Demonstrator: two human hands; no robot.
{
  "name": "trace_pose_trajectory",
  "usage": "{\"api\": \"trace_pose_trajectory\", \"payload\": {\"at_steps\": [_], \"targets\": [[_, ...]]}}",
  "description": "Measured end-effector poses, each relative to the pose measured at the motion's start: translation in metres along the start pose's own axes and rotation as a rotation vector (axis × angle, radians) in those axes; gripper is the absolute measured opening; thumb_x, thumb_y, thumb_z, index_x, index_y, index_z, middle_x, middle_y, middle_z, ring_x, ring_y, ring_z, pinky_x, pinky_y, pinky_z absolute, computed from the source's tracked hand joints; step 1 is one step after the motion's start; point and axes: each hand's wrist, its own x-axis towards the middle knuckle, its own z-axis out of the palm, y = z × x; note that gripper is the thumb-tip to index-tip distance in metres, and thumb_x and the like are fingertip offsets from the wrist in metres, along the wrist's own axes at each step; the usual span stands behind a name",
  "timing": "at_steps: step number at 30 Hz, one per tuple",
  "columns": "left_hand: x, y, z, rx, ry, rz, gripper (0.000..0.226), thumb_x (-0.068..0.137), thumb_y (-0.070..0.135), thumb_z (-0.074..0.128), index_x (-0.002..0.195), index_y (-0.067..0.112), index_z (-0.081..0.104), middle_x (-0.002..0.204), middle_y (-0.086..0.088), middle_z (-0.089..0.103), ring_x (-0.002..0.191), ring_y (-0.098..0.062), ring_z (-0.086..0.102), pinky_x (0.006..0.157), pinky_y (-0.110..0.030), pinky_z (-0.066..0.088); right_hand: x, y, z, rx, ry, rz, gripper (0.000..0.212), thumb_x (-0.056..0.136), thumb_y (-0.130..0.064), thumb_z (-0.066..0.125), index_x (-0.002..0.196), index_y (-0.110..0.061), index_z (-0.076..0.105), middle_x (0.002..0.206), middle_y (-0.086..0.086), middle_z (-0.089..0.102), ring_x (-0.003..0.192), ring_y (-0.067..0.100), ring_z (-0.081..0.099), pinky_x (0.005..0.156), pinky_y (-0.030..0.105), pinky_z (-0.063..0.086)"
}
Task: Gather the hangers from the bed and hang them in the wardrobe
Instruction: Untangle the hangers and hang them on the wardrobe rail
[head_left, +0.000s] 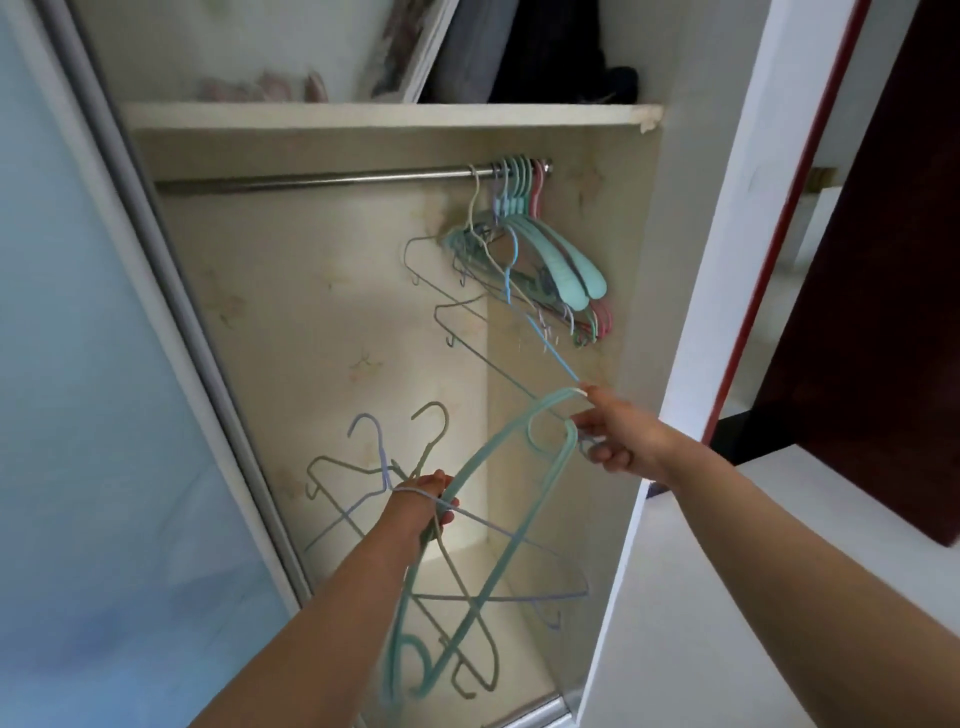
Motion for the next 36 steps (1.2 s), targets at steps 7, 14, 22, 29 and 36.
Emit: {"api": "trace_pose_trajectory", "payload": {"at_steps": [7,14,22,29,36], "targets": [[0.012,0.024,-0.019,-0.209,-0.021,-0.065,0.029,0.099,0.027,0.049,0.085,0.007,0.064,0.067,-0.004,0.055,0.054,-0.013,0.048,0.051,-0.023,0.037,0.047,-0.12,0.047,-0.169,0.086,-0.162,0.063,0.094,-0.063,0.03,0.088,-0.006,0.055,0.087,0.014,0.057,0.034,0.011,0.039,0.032,0.012,0.019],[0.021,0.033,-0.038,-0.375,-0.016,-0.109,0.025,0.097,0.028,0.053,0.087,0.008,0.064,0.066,-0.003,0.06,0.055,-0.012,0.054,0.04,-0.021,0.041,0.079,-0.148,0.071,-0.295,0.168,-0.122,0.068,0.096,-0.062,0.018,0.073,-0.008,0.052,0.053,0.009,0.047,0.022,0.01,0.031,0.035,0.009,0.02],[0.024,0.032,-0.042,-0.275,0.009,-0.102,0.032,0.097,0.032,0.052,0.084,0.006,0.065,0.075,-0.005,0.061,0.064,-0.013,0.056,0.059,-0.024,0.045,0.091,-0.129,0.054,-0.079,0.292,-0.044,0.057,0.095,-0.059,0.037,0.118,-0.008,0.048,0.1,0.011,0.052,0.058,0.023,0.061,0.056,0.031,0.058],[0.023,0.025,-0.012,-0.059,-0.018,-0.182,0.039,0.102,0.024,0.041,0.071,0.007,0.059,0.073,-0.004,0.056,0.06,-0.011,0.049,0.055,-0.023,0.039,0.021,-0.038,0.053,-0.291,0.727,-0.579,0.053,0.092,-0.044,0.051,0.13,-0.009,0.041,0.129,0.005,0.043,0.105,0.022,0.054,0.092,0.036,0.044],[0.024,0.013,0.02,0.017,-0.04,-0.224,0.047,0.103,0.039,0.034,0.081,0.007,0.061,0.064,-0.002,0.056,0.044,-0.01,0.052,0.041,-0.023,0.038,-0.076,0.039,0.075,-1.193,0.078,-0.286,0.054,0.08,-0.072,0.048,0.116,-0.03,0.049,0.109,-0.011,0.059,0.096,0.012,0.061,0.083,0.03,0.049]]}}
